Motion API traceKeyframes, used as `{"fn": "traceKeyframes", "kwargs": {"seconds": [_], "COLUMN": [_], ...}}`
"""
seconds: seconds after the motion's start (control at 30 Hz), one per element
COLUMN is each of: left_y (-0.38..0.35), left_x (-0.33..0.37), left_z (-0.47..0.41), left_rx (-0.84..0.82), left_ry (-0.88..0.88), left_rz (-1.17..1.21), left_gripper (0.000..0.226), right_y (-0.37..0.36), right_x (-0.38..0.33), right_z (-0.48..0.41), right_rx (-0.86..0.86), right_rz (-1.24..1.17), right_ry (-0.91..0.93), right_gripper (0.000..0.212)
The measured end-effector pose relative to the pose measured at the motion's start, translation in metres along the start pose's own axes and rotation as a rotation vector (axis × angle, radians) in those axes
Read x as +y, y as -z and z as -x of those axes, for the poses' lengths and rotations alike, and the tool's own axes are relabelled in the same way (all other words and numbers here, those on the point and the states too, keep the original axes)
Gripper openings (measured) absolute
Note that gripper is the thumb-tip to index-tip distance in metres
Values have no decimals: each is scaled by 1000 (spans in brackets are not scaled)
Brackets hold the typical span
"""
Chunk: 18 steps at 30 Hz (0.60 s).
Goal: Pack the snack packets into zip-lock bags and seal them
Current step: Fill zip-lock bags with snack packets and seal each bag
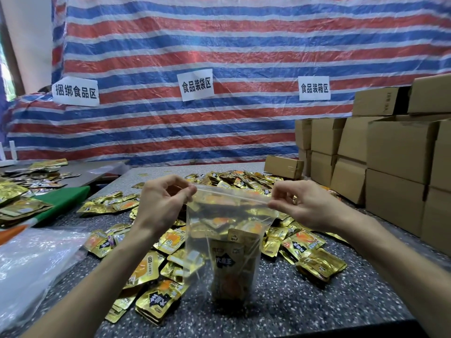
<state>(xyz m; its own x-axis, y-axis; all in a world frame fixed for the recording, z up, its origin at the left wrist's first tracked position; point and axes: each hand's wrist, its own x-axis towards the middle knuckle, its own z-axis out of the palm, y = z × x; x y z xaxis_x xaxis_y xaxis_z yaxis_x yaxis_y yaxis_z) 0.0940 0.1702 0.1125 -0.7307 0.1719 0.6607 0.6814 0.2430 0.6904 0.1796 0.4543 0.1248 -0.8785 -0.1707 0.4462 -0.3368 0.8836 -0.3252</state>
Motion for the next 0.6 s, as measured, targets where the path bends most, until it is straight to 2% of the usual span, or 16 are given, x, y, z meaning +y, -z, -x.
{"fn": "traceKeyframes", "kwargs": {"seconds": [0.17,0.27,0.37,0.43,0.47,0.53,0.6], "left_y": [-8,-12,-16,-21,-24,-32,-39], "left_x": [1,-1,-3,-1,0,2,5], "left_z": [0,1,3,4,4,3,4], "left_rx": [14,15,-51,-73,-78,-90,-84], "left_ry": [10,91,158,187,192,181,150], "left_rz": [11,119,318,406,424,423,394], "left_gripper": [9,6,5,8,8,6,8], "right_y": [-9,-29,-60,-80,-88,-99,-101], "right_x": [6,13,20,17,15,10,1], "right_z": [11,19,31,32,30,25,23], "right_rx": [43,104,-97,-218,-245,-228,-199], "right_rz": [36,-296,-607,-675,-681,-640,-642], "right_ry": [31,-103,-290,-296,-269,-236,-299], "right_gripper": [28,53,63,76,73,47,25]}}
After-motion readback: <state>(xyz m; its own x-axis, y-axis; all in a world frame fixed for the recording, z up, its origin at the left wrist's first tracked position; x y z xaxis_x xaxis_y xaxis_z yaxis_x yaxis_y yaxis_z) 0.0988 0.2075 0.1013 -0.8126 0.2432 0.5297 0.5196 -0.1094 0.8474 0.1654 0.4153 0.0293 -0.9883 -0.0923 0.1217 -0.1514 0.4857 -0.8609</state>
